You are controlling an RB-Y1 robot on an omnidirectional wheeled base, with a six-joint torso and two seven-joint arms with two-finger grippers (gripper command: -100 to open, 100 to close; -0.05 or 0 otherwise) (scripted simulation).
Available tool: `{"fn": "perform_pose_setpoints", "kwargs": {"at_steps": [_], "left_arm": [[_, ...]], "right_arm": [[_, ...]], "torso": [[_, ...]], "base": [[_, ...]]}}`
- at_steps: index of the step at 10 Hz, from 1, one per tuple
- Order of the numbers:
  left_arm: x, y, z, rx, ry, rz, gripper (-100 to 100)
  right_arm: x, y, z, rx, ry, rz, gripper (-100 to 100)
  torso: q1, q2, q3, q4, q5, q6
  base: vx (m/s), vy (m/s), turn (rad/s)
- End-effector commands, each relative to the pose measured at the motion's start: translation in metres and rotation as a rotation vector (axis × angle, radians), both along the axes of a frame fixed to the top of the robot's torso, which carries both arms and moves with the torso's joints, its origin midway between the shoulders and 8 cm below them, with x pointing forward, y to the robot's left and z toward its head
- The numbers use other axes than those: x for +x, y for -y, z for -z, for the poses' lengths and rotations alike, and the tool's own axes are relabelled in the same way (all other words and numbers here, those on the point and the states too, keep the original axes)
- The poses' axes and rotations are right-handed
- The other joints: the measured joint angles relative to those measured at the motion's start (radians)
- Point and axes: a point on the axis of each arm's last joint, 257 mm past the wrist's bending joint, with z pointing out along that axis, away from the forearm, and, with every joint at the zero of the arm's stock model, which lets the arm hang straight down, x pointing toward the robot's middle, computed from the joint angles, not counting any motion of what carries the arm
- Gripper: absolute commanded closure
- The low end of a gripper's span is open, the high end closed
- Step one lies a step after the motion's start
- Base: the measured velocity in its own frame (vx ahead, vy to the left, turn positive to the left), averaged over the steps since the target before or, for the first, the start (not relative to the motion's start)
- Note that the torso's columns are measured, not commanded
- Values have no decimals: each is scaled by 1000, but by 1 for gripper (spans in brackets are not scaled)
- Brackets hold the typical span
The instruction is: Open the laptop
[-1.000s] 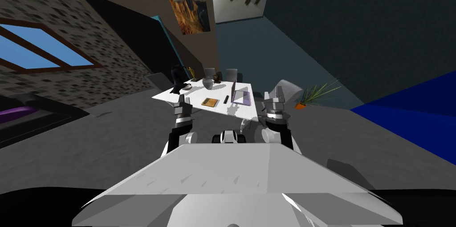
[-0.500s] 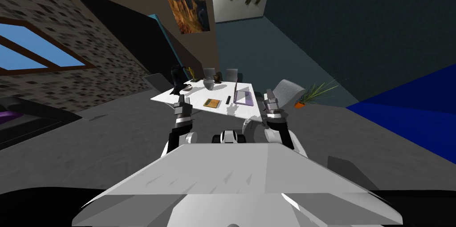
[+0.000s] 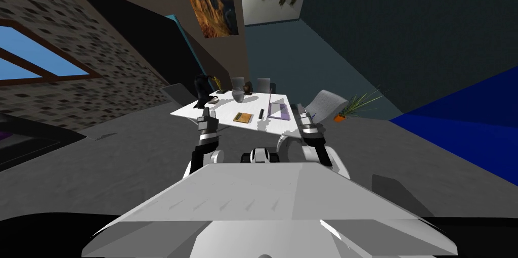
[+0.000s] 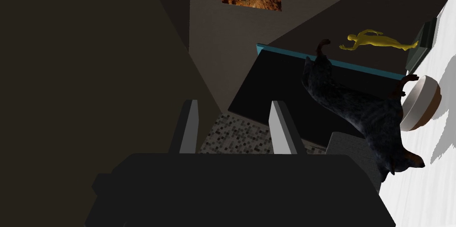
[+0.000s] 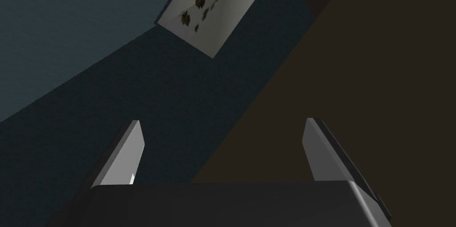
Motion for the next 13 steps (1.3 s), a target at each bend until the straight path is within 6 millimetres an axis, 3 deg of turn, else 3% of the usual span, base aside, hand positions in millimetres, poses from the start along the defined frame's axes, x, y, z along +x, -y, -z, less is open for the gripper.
{"fn": "perform_pose_setpoints", "kwargs": {"at_steps": [1, 13], "left_arm": [[0, 0, 0, 0, 0, 0, 0], [0, 0, 0, 0, 0, 0, 0]], "right_arm": [[6, 6, 11, -127, -25, 66, -100], [42, 54, 75, -738, -170, 382, -100]], "torso": [[1, 0, 0, 0, 0, 0], [0, 0, 0, 0, 0, 0]], "base": [[21, 87, -19], [15, 88, -23]]}}
